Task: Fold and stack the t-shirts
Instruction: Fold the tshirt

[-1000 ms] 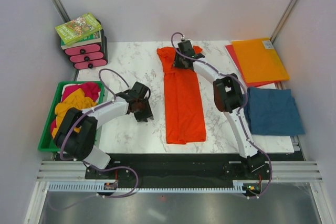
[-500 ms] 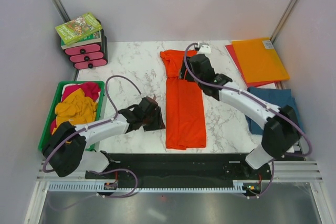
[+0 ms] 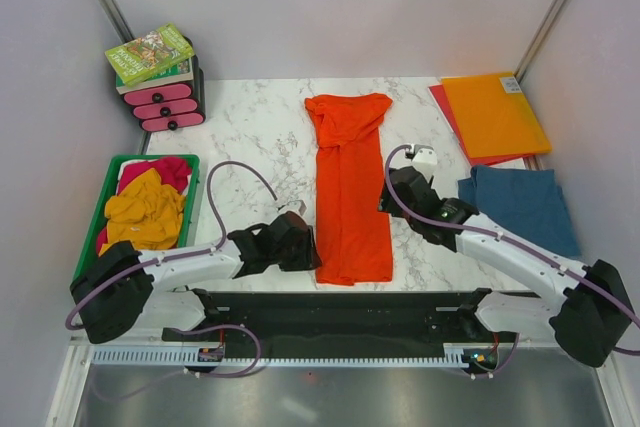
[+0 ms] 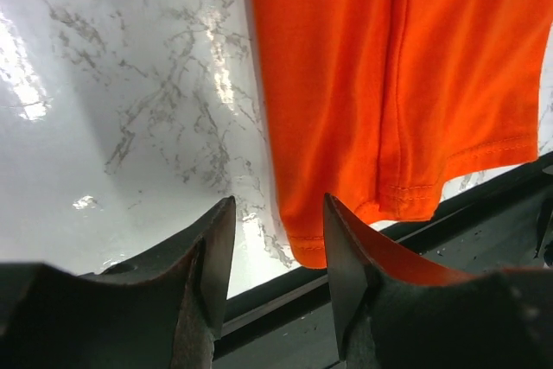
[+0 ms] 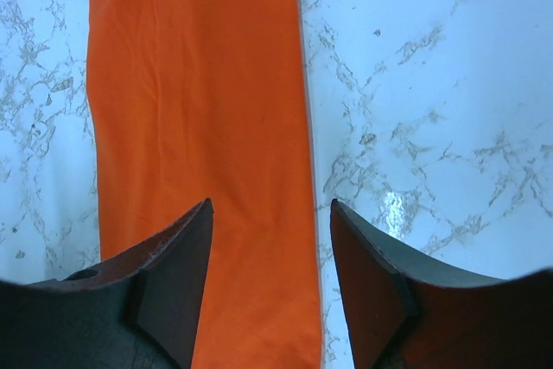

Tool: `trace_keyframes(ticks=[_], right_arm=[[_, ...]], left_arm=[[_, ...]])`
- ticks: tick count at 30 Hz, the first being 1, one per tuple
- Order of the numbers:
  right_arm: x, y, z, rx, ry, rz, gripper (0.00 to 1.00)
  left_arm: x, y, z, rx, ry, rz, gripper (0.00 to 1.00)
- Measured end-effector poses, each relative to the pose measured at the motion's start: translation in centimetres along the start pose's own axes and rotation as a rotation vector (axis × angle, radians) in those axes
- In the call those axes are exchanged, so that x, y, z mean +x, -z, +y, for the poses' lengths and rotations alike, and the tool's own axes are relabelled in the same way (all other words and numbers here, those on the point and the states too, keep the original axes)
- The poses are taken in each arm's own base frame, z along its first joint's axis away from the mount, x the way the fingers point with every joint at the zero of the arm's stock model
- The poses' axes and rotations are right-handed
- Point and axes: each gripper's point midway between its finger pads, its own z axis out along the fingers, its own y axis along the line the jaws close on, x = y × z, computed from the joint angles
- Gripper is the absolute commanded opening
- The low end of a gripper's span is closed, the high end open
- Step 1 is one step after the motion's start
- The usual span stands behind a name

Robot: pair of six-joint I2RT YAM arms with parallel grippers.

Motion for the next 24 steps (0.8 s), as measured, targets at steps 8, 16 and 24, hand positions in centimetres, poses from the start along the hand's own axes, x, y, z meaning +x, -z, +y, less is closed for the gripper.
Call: trace_keyframes(ticks=[8,16,24], right_arm=[[1.8,1.3,-1.7,0.005,-0.044,0.003,0.63],[3.8,2.0,-3.3,0.023,-0.069,0.027,0.63],[5.2,2.7,-3.5,0.011,-0.089,0.052,0.64]], left_arm=[[1.6,-0.1,-1.5,0.035,-0.019,0.022,0.46],[3.3,-0.4,-2.0,0.035,-0.024,0.053,0.34],[3.5,-0.6,-1.3,0.009,-0.007,0.051,0.02]])
